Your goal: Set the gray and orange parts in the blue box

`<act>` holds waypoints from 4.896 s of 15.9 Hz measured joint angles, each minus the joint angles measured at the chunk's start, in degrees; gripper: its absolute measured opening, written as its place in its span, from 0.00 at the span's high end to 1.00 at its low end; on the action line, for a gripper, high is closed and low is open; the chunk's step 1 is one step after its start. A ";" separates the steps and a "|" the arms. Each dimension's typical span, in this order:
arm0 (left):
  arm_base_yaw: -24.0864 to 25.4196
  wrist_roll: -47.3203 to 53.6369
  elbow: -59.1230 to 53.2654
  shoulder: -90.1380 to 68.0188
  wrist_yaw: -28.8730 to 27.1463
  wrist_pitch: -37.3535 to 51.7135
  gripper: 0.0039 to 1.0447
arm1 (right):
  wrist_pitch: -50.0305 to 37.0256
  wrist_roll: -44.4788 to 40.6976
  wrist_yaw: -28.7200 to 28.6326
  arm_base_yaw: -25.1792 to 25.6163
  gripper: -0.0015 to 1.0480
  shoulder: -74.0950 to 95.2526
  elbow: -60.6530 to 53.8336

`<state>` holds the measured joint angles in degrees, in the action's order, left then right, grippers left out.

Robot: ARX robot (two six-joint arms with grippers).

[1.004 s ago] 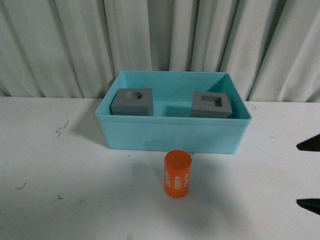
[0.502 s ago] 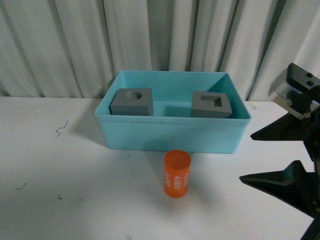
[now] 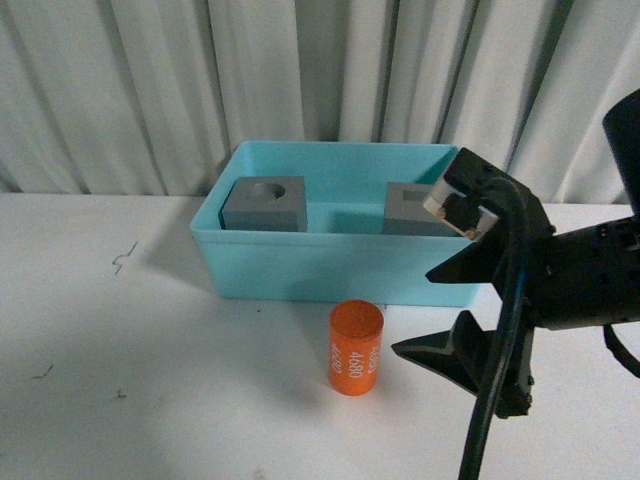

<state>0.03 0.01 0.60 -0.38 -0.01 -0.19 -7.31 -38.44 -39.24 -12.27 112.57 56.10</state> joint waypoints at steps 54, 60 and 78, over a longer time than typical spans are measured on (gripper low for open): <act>0.00 0.00 0.00 0.00 -0.02 -0.02 0.06 | -4.90 37.42 34.07 -9.51 0.58 26.16 42.77; 0.00 0.00 0.00 0.00 -0.02 0.00 0.06 | -2.93 37.40 34.42 -10.25 0.33 27.19 44.13; 0.00 0.00 0.00 0.00 0.00 -0.02 0.06 | 10.34 53.86 51.87 -3.98 0.06 -66.31 -36.13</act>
<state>0.03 0.01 0.60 -0.38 -0.01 -0.21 3.03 15.42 12.62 -16.25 46.26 19.97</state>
